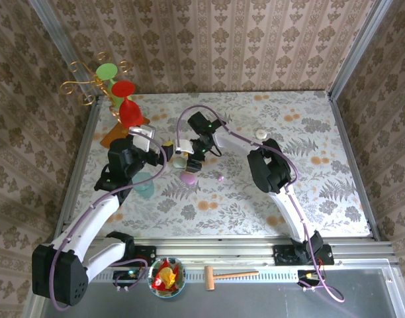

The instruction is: Insert the wireless bluetooth earbuds into the charging case

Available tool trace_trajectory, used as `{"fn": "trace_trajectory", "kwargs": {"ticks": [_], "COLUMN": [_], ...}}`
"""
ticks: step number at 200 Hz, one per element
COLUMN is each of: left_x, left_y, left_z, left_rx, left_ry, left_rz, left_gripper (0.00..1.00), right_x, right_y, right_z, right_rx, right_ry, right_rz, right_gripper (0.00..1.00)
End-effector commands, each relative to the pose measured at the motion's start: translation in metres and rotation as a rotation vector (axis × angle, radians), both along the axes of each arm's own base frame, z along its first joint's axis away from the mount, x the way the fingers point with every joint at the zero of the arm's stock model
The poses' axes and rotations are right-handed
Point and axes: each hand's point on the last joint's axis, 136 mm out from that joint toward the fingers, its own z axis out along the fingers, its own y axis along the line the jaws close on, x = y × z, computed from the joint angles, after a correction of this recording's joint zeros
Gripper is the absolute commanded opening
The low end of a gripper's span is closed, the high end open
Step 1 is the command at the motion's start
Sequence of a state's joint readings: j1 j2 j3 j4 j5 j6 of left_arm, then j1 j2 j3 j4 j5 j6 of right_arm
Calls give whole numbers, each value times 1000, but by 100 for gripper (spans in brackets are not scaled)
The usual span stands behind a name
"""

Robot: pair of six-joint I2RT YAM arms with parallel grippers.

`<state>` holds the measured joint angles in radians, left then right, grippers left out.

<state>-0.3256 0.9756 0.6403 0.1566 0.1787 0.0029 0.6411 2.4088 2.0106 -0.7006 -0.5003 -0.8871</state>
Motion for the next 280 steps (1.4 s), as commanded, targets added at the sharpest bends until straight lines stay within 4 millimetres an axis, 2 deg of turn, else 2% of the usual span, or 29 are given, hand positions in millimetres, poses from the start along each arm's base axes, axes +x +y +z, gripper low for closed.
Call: {"fn": "trace_trajectory", "kwargs": {"ticks": [1,34,84,104,160,196,231,251,280], "left_x": [-3,-3,-5,-5,-5,-6,-8,-13,-21], "left_y": [2,2,3,3,3,3,0,-7,-28], "left_z": [5,8,6,6,5,7,17,21,24], "left_rx": [-4,-4,-4,-3,-2,-8,-28,-26,-26], "left_ry": [-23,-30,-30,-31,-31,-45,-91,-131,-172], "left_rz": [-2,-5,-6,-6,-4,-7,-29,-78,-191], "left_gripper": [100,100,100,100,100,100,100,100,100], "right_x": [1,5,9,9,6,9,6,2,-11], "right_y": [5,9,11,9,8,1,-17,-35,-72], "right_z": [-13,-18,-19,-22,-15,8,32,52,78], "right_rx": [-33,-56,-60,-73,-66,-28,19,62,94], "right_ry": [-6,-21,-26,-23,-16,-33,-53,-58,-77], "right_rz": [-2,-20,-23,-17,-11,-39,-84,-139,-208], "right_gripper": [74,71,58,56,44,39,39,39,39]}}
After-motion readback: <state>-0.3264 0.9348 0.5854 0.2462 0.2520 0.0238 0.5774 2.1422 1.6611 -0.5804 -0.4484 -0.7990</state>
